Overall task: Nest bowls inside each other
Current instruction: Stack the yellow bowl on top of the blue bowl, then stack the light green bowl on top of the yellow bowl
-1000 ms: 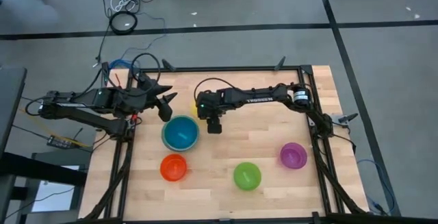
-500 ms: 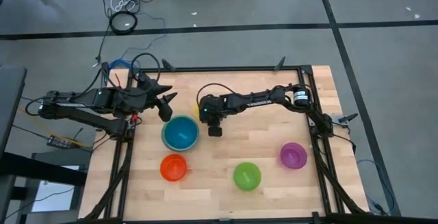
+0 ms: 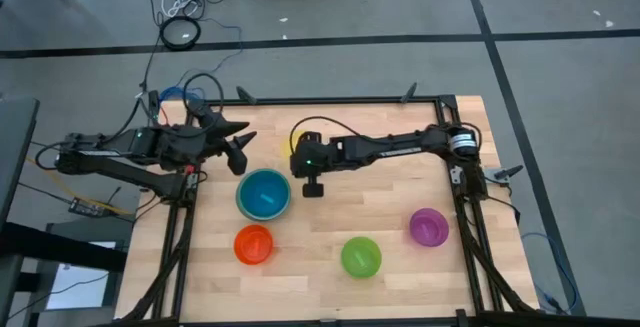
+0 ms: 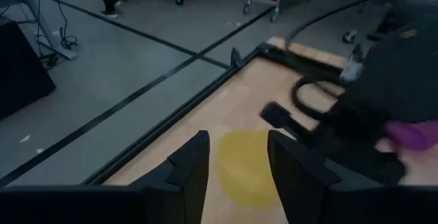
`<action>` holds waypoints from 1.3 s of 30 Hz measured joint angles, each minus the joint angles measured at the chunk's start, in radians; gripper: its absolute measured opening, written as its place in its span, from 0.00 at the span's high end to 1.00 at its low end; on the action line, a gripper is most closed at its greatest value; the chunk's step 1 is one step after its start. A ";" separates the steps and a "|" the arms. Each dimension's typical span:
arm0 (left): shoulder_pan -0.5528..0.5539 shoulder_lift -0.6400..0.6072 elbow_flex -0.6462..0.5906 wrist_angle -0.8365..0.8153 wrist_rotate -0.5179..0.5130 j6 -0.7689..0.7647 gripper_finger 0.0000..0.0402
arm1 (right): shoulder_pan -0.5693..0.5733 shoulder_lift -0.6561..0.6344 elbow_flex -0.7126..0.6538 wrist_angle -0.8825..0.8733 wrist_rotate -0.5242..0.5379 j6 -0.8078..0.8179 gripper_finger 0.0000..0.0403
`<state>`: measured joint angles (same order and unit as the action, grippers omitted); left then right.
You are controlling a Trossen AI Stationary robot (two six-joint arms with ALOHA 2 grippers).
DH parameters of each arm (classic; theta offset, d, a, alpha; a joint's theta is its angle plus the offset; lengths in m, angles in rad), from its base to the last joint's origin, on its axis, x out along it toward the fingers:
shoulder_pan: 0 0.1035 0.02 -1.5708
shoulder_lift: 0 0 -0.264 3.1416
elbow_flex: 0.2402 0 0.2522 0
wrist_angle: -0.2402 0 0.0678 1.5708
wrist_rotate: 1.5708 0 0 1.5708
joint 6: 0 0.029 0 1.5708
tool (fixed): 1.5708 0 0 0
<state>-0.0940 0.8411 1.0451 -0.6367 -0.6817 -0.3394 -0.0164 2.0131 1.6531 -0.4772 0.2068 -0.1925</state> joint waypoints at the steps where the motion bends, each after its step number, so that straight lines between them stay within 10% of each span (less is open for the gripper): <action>1: 0.000 -0.006 0.000 0.008 -0.001 0.009 0.61 | 0.015 -0.008 0.000 0.020 -0.016 0.010 1.00; 23: 0.000 -0.010 0.000 0.052 0.002 0.043 0.61 | 0.118 0.129 0.020 0.451 -0.242 0.174 0.86; 32: 0.000 -0.010 0.000 0.033 0.002 0.045 0.61 | 0.087 0.109 0.032 0.352 -0.259 0.197 0.67; 39: 0.000 -0.012 0.000 -0.004 0.006 0.023 0.61 | 0.062 0.005 0.033 -0.099 -0.246 0.258 0.67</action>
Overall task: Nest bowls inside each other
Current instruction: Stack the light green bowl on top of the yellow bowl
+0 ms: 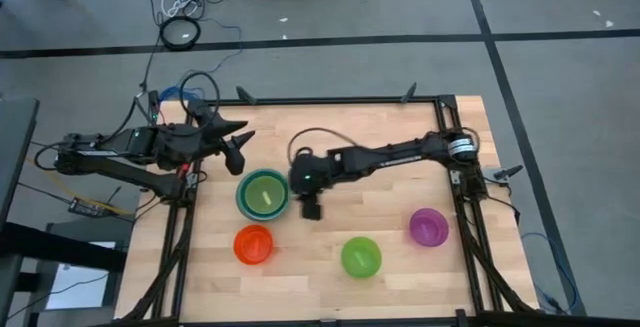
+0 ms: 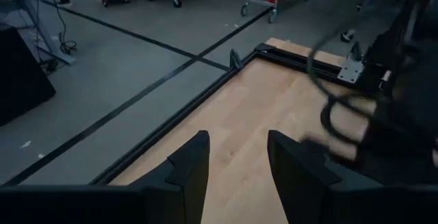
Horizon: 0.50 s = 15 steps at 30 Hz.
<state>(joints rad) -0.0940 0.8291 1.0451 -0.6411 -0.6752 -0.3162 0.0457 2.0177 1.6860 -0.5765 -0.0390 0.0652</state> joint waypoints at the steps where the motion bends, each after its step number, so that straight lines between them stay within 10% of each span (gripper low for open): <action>1: 0.000 -0.001 0.000 -0.007 0.007 -0.005 0.61 | -0.002 -0.024 0.000 -0.086 0.001 0.021 0.67; 7: -0.001 -0.002 0.000 -0.073 0.027 -0.058 0.61 | 0.038 -0.170 -0.036 -0.488 -0.015 0.212 0.68; 15: -0.001 -0.002 0.000 -0.139 0.118 -0.109 0.61 | 0.206 -0.355 -0.324 -0.360 -0.081 0.578 0.68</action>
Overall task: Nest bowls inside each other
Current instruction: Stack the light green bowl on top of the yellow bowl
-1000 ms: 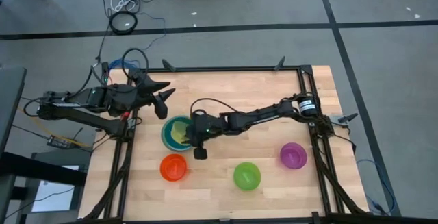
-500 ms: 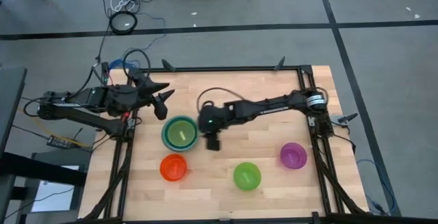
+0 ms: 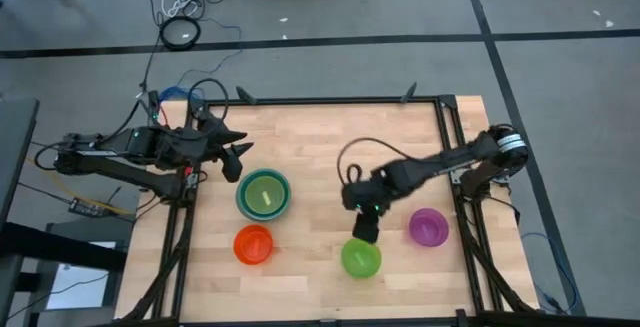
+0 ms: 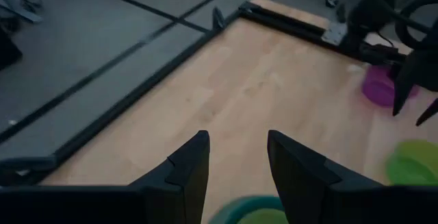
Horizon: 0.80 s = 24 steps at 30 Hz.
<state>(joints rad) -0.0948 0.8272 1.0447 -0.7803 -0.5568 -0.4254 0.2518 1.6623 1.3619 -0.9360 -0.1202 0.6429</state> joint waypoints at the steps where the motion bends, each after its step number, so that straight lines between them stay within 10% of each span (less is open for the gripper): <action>1: 0.000 0.000 0.000 -0.005 0.009 0.000 0.61 | 0.022 -0.013 -0.038 0.055 0.000 0.038 0.68; 24: -0.085 0.001 -0.001 -0.027 0.085 -0.021 0.61 | 0.148 0.118 -0.180 0.243 0.142 0.280 0.68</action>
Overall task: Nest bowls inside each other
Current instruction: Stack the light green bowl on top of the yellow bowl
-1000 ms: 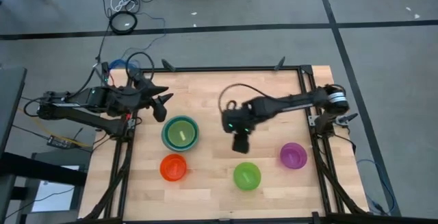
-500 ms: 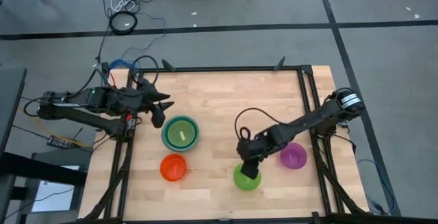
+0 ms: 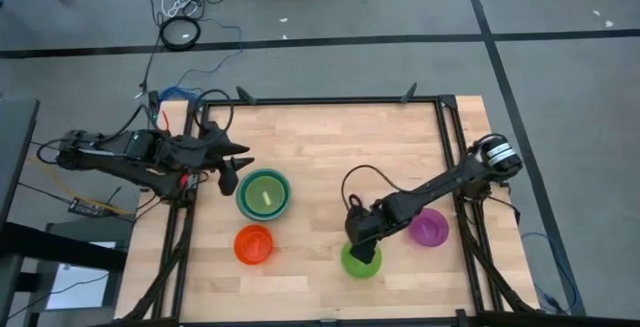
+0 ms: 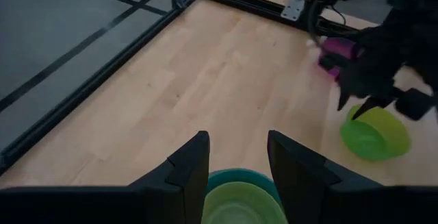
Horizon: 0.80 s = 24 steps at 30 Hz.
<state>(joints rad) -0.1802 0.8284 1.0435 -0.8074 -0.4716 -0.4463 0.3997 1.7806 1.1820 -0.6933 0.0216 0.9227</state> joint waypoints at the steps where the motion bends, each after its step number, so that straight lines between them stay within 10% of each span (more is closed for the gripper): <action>1: -0.006 0.000 0.000 0.000 0.001 -0.004 0.61 | 0.004 0.011 0.000 0.000 0.000 0.001 0.68; 24: -0.065 0.002 0.000 0.001 -0.034 -0.030 0.61 | -0.015 0.017 0.075 0.001 0.101 -0.126 1.00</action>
<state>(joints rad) -0.2451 0.8307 1.0435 -0.8066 -0.5058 -0.4763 0.3851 1.7980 1.2569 -0.6923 0.1230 0.7966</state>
